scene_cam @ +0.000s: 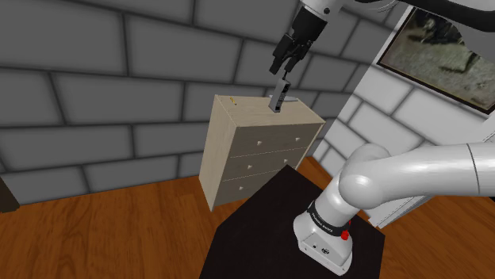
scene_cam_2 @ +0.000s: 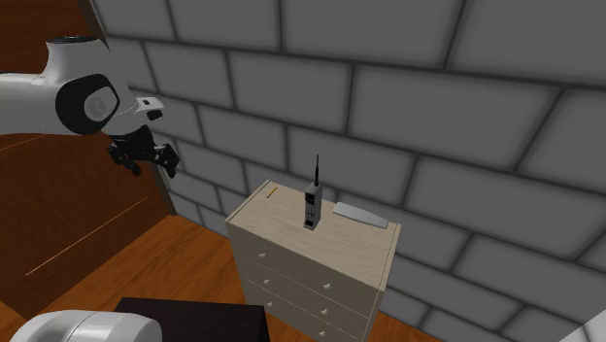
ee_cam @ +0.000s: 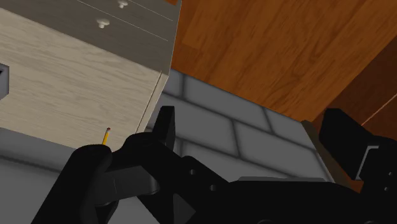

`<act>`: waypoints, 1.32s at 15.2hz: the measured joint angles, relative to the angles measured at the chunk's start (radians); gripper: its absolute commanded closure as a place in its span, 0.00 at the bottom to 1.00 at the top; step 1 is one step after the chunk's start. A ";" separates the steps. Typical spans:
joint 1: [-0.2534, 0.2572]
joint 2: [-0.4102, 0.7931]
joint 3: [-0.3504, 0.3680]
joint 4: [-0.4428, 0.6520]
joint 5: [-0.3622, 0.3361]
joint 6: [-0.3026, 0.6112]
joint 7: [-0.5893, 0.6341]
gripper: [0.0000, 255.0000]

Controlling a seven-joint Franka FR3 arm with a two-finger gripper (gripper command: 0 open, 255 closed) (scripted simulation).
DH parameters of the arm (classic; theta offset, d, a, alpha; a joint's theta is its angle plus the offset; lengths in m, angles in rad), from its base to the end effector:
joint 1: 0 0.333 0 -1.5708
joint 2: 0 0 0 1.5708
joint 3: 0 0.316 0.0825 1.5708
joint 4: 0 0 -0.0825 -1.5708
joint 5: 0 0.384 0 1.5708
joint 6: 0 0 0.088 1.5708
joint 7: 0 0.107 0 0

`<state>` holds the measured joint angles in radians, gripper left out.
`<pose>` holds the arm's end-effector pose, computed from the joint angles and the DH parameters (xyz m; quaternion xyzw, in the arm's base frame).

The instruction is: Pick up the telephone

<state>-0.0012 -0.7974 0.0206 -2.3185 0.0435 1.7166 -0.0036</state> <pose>0.3179 0.0126 0.6263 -0.9951 -0.0080 -0.0975 0.0149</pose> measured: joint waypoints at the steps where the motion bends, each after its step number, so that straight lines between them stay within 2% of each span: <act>1: 0.000 0.000 0.000 0.000 0.000 0.000 0.000 0.00; 8: -0.051 0.130 -0.090 0.035 -0.067 0.050 -0.079 0.00; 20: -0.134 0.456 -0.249 0.215 -0.150 0.124 -0.220 0.00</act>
<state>-0.1351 -0.3413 -0.2284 -2.1033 -0.1064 1.8403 -0.2237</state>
